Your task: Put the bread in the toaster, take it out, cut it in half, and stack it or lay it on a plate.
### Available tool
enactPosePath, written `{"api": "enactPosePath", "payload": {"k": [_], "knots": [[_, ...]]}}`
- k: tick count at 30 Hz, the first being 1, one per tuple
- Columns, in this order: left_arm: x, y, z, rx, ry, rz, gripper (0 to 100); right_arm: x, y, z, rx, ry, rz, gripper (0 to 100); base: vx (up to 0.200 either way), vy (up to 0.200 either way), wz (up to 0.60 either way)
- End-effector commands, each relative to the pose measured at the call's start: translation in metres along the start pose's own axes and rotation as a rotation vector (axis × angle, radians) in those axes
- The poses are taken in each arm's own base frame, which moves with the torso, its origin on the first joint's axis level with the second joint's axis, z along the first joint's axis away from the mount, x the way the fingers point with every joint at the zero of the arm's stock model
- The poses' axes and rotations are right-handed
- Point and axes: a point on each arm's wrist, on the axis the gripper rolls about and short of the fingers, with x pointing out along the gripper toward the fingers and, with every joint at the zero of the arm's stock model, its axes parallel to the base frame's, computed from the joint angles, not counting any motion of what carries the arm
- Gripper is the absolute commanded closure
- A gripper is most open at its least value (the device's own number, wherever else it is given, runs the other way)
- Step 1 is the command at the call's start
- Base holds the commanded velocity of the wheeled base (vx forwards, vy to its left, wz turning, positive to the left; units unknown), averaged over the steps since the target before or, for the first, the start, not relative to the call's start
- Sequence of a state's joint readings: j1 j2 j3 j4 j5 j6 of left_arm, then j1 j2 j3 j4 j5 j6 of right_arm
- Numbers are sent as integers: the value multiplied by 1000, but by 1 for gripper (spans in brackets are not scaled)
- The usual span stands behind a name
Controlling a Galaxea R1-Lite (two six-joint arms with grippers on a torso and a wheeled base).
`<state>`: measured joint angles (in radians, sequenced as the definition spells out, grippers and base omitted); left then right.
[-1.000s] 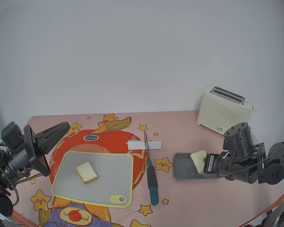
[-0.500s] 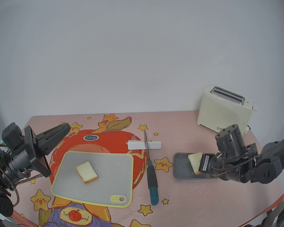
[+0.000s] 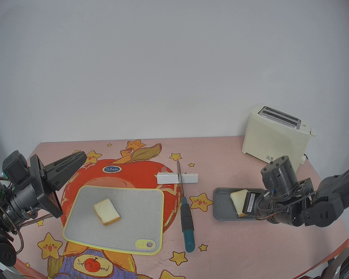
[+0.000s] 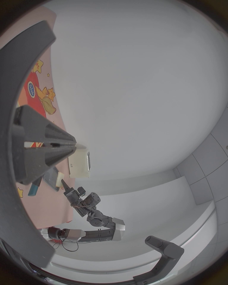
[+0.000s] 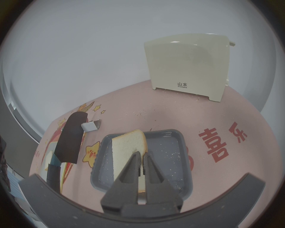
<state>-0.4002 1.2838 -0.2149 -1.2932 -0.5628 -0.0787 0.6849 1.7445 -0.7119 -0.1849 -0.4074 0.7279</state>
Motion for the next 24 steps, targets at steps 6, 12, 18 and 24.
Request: {"api": "enactPosePath", "payload": {"k": [6,12,18,24], "knots": [[-1,0,-2,-4,7,0,100,-3,3,-2,-9,-1,16,0,0,0,0],[-1,0,-2,-4,7,-1,100,-7,7,-5,-20,0,36,0,0,0,0],[-1,0,-2,-4,7,-1,100,-7,7,-5,-22,0,36,0,0,0,0],[-1,0,-2,-4,7,-1,100,-10,7,-3,-16,-15,39,0,0,0,0]]}}
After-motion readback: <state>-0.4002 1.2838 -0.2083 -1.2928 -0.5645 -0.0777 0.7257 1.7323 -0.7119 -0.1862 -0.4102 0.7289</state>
